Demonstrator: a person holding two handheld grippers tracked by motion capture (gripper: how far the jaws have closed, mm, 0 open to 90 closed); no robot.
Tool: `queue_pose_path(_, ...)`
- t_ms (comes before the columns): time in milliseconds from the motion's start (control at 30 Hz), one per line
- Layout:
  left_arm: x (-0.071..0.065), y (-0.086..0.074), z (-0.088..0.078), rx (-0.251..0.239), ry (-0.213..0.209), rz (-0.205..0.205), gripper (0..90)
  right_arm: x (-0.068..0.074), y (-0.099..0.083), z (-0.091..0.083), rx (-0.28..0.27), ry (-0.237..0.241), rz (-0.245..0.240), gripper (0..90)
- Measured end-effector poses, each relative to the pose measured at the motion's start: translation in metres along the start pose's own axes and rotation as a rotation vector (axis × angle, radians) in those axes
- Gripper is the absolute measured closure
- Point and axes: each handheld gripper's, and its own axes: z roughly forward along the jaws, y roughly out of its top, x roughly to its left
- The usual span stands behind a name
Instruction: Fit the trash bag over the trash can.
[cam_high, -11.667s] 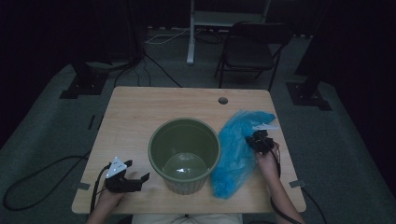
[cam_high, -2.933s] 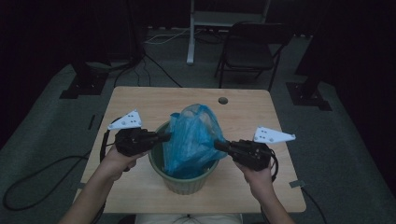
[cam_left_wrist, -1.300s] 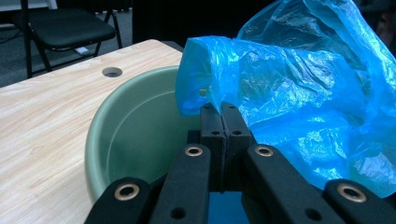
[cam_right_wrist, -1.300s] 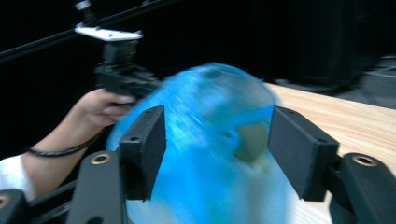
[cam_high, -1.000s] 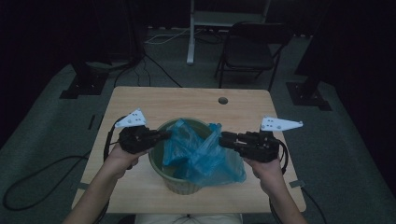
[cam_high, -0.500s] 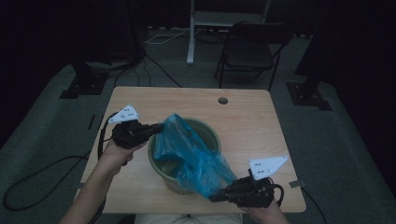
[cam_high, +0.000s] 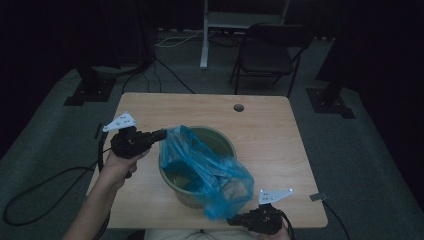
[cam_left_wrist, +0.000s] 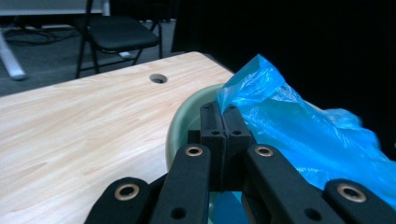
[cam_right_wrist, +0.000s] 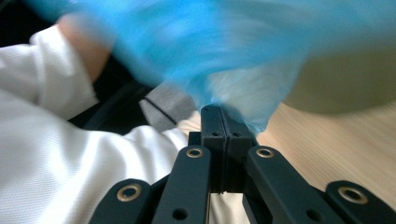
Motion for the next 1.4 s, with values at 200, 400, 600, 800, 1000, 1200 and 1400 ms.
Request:
queue_pose_path(200, 0.003, -0.002, -0.001, -0.008, 0.004, -0.015, 90.0, -0.032, -0.015, -0.021, -0.029, -0.109, 0.1, 87.6)
queue_pose_path(400, 0.006, -0.006, 0.0, -0.012, -0.027, -0.032, 90.0, -0.062, -0.021, -0.047, -0.045, -0.265, 0.17, 86.9)
queue_pose_path(600, 0.004, -0.007, 0.003, -0.002, -0.039, -0.026, 90.0, -0.086, 0.001, -0.086, -0.15, -0.401, 0.194, 84.8)
queue_pose_path(800, 0.005, -0.008, 0.004, 0.005, -0.033, -0.028, 90.0, -0.084, 0.052, -0.103, -0.237, -0.434, 0.106, 73.4)
queue_pose_path(1000, 0.003, -0.004, 0.005, 0.004, -0.041, -0.022, 90.0, -0.059, 0.113, -0.094, -0.307, -0.342, -0.022, 62.1)
queue_pose_path(1200, -0.001, -0.003, 0.005, 0.002, -0.051, -0.007, 90.0, -0.037, 0.155, -0.06, -0.228, -0.269, -0.094, 56.4)
queue_pose_path(1400, 0.002, -0.006, 0.005, 0.005, -0.06, -0.018, 90.0, -0.046, 0.17, -0.026, -0.161, -0.267, -0.069, 60.0)
